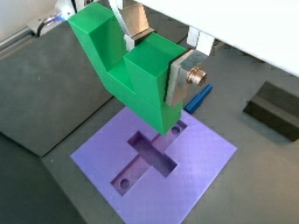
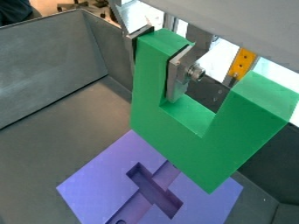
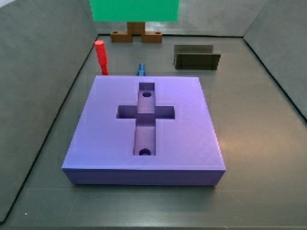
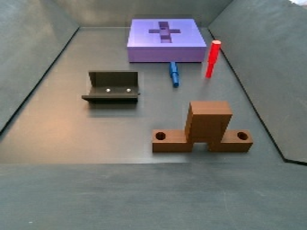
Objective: Pick up the green object. Move up. Place the green object on the fixture. Regrasp the green object. Move to above the board. Insert the green object.
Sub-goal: Insert the green object.
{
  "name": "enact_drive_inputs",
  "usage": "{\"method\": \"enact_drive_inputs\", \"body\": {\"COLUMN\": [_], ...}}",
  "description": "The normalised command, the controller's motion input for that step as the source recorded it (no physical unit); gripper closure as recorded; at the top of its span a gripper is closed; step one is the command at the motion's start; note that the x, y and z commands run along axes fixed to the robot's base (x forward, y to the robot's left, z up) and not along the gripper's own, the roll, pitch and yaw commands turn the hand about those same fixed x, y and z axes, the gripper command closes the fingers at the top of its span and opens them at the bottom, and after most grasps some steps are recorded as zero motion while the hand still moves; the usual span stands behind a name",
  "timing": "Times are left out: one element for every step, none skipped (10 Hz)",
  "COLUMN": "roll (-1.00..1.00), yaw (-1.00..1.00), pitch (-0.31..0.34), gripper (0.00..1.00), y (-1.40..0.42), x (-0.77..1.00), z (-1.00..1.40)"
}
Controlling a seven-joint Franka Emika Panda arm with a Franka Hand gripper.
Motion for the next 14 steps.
{"method": "enact_drive_inputs", "body": {"roll": [-0.03, -0.17, -0.21, -0.22, -0.14, -0.23, -0.12, -0.16, -0.16, -0.13, 0.0, -0.04, -0.09, -0.08], "yaw": [0.06, 0.11, 0.04, 0.04, 0.03, 0.0, 0.0, -0.08, -0.22, -0.14, 0.0, 0.0, 0.02, 0.0], "pitch": [-0.219, -0.227, -0.2, -0.133, -0.069, -0.019, 0.0, 0.083, 0.07, 0.0, 0.0, -0.006, -0.084, -0.076], "gripper": [1.0, 1.0, 1.0, 1.0, 1.0, 1.0, 1.0, 1.0, 1.0, 1.0, 1.0, 1.0, 1.0, 1.0], "y": [0.0, 0.0, 0.0, 0.0, 0.0, 0.0, 0.0, 0.0, 0.0, 0.0, 0.0, 0.06, 0.0, 0.0], "x": [0.0, 0.0, -0.02, 0.0, 0.0, 0.0, 0.25, 0.38, 0.32, 0.08, -0.02, -0.18, -0.18, -0.04], "z": [-0.46, -0.59, -0.55, -0.44, -0.38, -0.44, -0.34, -0.45, -0.57, -0.47, -0.35, -0.4, -0.41, -0.41]}}
